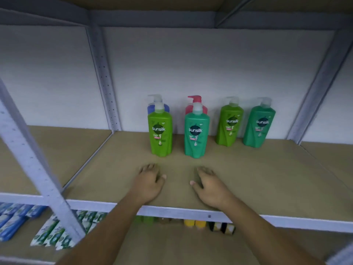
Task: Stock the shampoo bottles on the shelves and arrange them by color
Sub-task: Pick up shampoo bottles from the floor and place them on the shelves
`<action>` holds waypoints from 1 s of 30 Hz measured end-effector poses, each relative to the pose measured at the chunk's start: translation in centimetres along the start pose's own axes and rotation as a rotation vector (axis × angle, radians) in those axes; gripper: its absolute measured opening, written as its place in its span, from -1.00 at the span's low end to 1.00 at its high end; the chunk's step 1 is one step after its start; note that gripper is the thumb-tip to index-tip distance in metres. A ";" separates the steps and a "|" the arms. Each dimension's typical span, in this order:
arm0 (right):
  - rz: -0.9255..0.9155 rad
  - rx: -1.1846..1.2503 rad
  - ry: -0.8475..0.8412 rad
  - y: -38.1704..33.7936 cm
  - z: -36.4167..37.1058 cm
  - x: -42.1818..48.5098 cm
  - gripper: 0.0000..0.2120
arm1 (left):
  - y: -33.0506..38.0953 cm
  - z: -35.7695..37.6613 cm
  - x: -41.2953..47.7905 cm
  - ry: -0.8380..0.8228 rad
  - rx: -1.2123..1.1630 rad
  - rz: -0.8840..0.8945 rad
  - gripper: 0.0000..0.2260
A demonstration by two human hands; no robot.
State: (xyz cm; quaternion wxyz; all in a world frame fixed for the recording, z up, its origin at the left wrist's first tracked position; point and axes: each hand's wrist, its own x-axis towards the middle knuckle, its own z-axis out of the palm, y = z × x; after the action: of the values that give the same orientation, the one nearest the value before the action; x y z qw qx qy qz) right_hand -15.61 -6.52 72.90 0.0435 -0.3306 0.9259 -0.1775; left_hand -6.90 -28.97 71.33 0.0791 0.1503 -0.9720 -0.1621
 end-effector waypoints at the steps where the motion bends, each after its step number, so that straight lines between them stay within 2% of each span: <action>1: -0.055 -0.033 -0.010 -0.4 0.0 -1.8 -0.42 | 0.4 -0.1 -1.5 -0.011 0.003 0.032 -0.22; 3: -0.111 -0.068 -0.040 -1.1 0.4 -5.2 -0.44 | 1.2 -0.2 -5.0 -0.039 -0.007 0.077 -0.36; 7: -0.163 -0.074 -0.072 -1.4 1.1 -10.9 -0.41 | 2.5 0.2 -11.3 -0.013 -0.028 0.220 -0.27; 11: -0.173 -0.002 -0.038 -1.9 2.5 -16.4 -0.41 | 2.9 2.6 -17.2 -0.016 -0.169 0.231 -0.48; 14: -0.137 0.074 -0.096 -1.3 6.0 -20.6 -0.42 | 2.0 7.2 -21.5 -0.172 -0.241 0.154 -0.50; 16: -0.094 0.109 -0.195 -0.5 9.3 -23.0 -0.47 | 1.0 10.5 -24.5 -0.322 -0.287 0.076 -0.54; 19: -0.035 0.114 -0.360 1.2 15.1 -26.5 -0.60 | -0.1 14.5 -28.7 -0.511 -0.323 -0.049 -0.75; 20: 0.013 0.112 -0.410 1.7 17.0 -27.7 -0.64 | -0.5 15.9 -29.9 -0.568 -0.334 -0.119 -0.76; 22: 0.096 0.110 -0.508 2.6 20.1 -29.7 -0.64 | -1.6 18.7 -31.9 -0.685 -0.313 -0.186 -0.59; 24: 0.134 0.092 -0.588 3.2 22.5 -31.3 -0.60 | -2.3 20.7 -33.4 -0.756 -0.274 -0.217 -0.61; 25: 0.147 0.079 -0.622 3.3 23.2 -31.9 -0.60 | -2.5 21.5 -34.1 -0.764 -0.266 -0.223 -0.61; 27: 0.171 0.052 -0.663 3.6 24.4 -32.8 -0.61 | -2.5 22.6 -35.1 -0.782 -0.286 -0.239 -0.48; 30: 0.220 0.049 -0.718 4.5 26.7 -33.8 -0.53 | -2.5 24.5 -36.0 -0.808 -0.326 -0.273 -0.41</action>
State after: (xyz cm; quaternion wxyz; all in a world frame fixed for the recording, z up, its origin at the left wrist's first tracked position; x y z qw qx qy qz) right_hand 13.25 9.96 45.15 0.3919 -0.2694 0.8772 -0.0666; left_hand 22.77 -12.62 43.81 -0.3061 0.1872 -0.8579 -0.3678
